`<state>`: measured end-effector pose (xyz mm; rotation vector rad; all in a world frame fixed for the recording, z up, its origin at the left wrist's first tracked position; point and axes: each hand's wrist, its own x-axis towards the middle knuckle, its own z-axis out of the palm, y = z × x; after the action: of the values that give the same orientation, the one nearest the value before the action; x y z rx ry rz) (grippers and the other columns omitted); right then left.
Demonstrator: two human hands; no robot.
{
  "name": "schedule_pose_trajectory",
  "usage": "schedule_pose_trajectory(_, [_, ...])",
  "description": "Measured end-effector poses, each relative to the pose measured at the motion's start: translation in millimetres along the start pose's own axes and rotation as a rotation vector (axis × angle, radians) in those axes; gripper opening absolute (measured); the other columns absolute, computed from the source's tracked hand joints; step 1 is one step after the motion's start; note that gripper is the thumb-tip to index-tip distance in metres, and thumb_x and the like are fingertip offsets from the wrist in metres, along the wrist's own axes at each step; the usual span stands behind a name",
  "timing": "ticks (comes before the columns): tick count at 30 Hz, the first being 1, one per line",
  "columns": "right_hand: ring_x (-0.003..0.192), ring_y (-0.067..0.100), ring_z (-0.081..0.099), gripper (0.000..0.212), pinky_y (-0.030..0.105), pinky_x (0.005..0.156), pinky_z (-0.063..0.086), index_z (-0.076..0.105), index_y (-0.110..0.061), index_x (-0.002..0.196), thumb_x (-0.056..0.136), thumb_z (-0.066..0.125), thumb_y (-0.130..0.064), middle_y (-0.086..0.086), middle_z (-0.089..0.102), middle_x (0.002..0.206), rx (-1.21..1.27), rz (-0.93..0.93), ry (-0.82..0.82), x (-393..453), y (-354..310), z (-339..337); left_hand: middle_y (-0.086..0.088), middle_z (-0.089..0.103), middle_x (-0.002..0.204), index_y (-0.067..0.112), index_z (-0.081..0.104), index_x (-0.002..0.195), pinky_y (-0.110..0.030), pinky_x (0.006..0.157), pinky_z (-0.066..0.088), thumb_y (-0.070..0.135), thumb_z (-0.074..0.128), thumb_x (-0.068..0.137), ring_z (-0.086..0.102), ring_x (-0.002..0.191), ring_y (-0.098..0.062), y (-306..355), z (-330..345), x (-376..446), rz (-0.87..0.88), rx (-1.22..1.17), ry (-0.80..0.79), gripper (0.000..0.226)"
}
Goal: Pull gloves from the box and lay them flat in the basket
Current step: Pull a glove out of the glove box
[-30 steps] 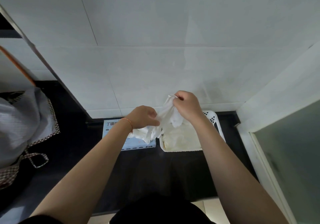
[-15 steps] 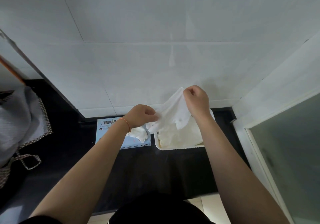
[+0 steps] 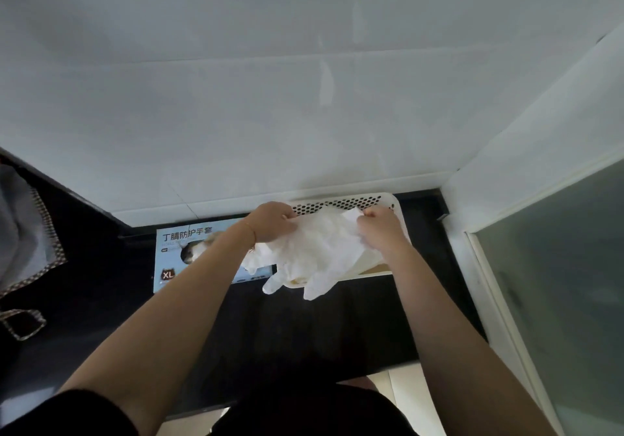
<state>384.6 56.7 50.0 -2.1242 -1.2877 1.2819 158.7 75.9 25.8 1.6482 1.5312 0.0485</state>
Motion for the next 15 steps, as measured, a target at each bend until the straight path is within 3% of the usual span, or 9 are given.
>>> schedule_pose_trajectory(3, [0.078,0.020,0.057,0.030,0.037,0.065,0.050,0.047,-0.019,0.107,0.087,0.046,0.003,0.003,0.054,0.092,-0.062,-0.030,-0.006,10,25,-4,-0.005,0.061,0.125,0.015,0.064,0.121,-0.031,0.097,0.040,0.031,0.058,0.094,0.054,0.116,-0.024,1,21,23,-0.016,0.137,-0.019,0.033])
schedule_pose_trajectory(5, [0.082,0.021,0.058,0.037,0.040,0.071,0.053,0.043,-0.024,0.114,0.090,0.044,0.004,0.002,0.053,0.094,-0.078,-0.069,0.024,16,36,-9,-0.002,0.057,0.136,0.018,0.061,0.128,-0.032,0.104,0.039,0.030,0.056,0.096,0.052,0.124,-0.022,5,29,33,-0.024,0.161,0.016,0.034])
schedule_pose_trajectory(9, [0.082,0.022,0.058,0.031,0.039,0.070,0.051,0.056,-0.021,0.104,0.095,0.035,0.001,0.003,0.056,0.099,-0.159,-0.148,0.041,30,53,-19,0.002,0.059,0.135,0.024,0.064,0.125,-0.032,0.102,0.043,0.033,0.053,0.098,0.054,0.122,-0.021,17,39,46,0.007,0.192,0.090,0.031])
schedule_pose_trajectory(11, [0.083,0.019,0.059,0.033,0.031,0.067,0.048,0.062,-0.019,0.101,0.097,0.035,-0.001,0.001,0.059,0.107,-0.199,-0.164,0.061,38,61,-22,0.005,0.061,0.132,0.029,0.065,0.123,-0.035,0.099,0.046,0.037,0.051,0.098,0.057,0.119,-0.020,24,43,52,-0.002,0.226,0.130,0.030])
schedule_pose_trajectory(15, [0.100,0.017,0.060,0.032,0.024,0.079,0.047,0.063,-0.016,0.119,0.098,0.043,-0.002,0.003,0.063,0.118,-0.312,-0.187,0.098,48,69,-22,0.011,0.064,0.122,0.038,0.065,0.120,-0.032,0.088,0.050,0.050,0.051,0.094,0.061,0.109,-0.016,36,52,57,-0.043,0.359,0.195,0.031])
